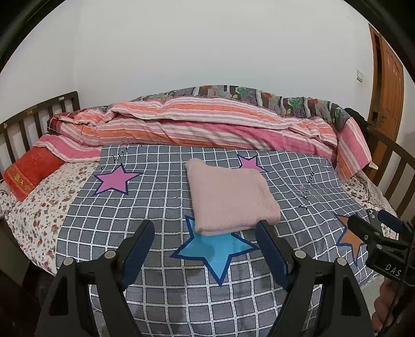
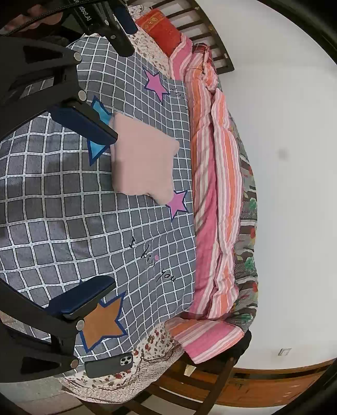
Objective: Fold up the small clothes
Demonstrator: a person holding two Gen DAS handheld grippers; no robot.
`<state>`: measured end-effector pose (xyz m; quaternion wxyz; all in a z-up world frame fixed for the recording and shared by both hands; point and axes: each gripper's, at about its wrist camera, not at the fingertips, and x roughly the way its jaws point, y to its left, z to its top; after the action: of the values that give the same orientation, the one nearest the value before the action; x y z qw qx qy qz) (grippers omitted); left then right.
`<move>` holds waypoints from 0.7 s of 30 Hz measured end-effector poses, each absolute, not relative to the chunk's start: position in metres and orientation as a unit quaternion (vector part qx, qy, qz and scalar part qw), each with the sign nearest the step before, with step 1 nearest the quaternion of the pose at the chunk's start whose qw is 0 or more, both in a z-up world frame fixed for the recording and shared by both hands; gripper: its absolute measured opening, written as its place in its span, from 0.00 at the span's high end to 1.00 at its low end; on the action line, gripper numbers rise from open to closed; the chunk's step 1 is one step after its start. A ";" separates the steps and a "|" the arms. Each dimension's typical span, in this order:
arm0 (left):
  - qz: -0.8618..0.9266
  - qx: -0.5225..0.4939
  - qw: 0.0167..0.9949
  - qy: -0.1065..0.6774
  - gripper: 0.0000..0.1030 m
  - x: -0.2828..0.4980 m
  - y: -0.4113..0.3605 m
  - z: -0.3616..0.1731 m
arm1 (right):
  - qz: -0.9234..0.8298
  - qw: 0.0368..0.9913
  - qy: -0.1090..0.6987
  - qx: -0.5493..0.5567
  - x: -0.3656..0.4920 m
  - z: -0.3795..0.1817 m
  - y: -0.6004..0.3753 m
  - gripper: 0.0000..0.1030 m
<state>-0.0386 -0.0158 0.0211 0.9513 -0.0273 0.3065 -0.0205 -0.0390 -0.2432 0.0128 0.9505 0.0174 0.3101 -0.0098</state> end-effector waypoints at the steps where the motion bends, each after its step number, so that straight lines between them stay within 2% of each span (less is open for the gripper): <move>1: -0.020 -0.025 0.952 0.305 0.23 -0.039 -0.016 0.021 | -0.009 0.951 0.310 0.018 -0.039 0.013 -0.243 0.04; 21: -0.025 -0.025 0.952 0.304 0.23 -0.038 -0.015 0.025 | -0.012 0.950 0.311 0.017 -0.039 0.013 -0.244 0.04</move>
<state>-0.0380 -0.0152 0.0251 0.9519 -0.0255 0.3043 -0.0254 -0.0388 -0.2444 0.0133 0.9501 0.0172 0.3113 -0.0122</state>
